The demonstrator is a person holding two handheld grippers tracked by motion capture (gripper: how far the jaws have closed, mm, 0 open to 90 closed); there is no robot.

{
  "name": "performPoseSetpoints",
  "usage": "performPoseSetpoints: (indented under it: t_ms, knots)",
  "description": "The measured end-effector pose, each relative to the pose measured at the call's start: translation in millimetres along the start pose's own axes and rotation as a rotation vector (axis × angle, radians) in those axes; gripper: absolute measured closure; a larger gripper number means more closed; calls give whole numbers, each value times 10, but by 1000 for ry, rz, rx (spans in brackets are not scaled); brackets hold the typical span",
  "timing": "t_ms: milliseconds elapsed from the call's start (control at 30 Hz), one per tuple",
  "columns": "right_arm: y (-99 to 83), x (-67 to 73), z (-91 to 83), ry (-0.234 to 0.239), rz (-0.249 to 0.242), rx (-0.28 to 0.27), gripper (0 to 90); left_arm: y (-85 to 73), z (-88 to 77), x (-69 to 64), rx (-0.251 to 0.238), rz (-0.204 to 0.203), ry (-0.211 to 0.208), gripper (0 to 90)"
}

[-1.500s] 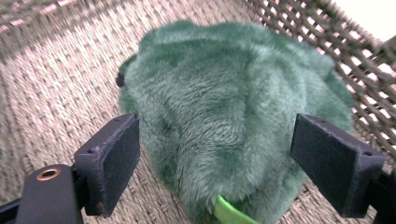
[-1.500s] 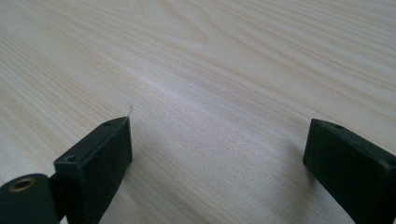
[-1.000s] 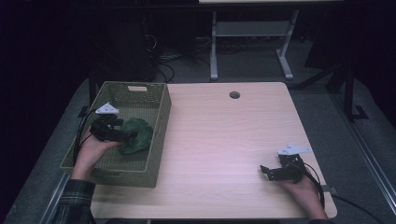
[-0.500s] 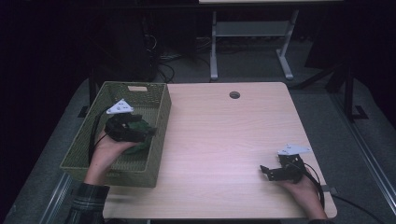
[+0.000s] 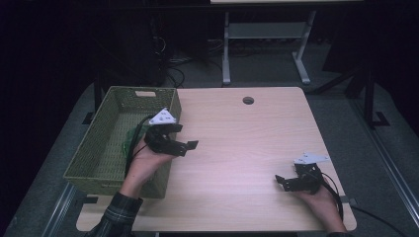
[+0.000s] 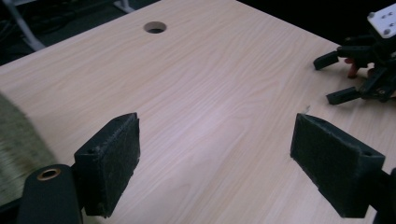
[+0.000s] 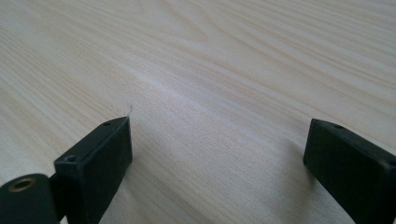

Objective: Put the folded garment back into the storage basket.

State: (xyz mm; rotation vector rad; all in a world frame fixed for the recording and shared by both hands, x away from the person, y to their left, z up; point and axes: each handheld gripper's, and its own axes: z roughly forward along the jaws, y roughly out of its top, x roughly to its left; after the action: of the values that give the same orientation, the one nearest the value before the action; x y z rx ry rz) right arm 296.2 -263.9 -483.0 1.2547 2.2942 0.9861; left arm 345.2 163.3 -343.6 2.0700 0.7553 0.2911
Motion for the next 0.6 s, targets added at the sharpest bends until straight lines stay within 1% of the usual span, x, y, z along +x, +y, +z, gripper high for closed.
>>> performPoseSetpoints:
  t_ms: [133,233,400,467,500,600]
  knots:
    - [0,0,0,0,0,0,76,21,170,-128,-2,4,-27,154]
    - [0,0,0,0,0,0,77,10,297,-216,-2,13,-28,154]
    - [0,0,0,0,0,0,77,-55,509,-341,22,28,-48,154]
    - [0,0,0,0,0,0,76,-83,590,-382,25,39,-47,154]
    - [0,0,0,0,0,0,77,-100,631,-400,26,37,-50,154]
    - [0,0,0,0,0,0,77,-162,754,-435,44,50,-48,154]
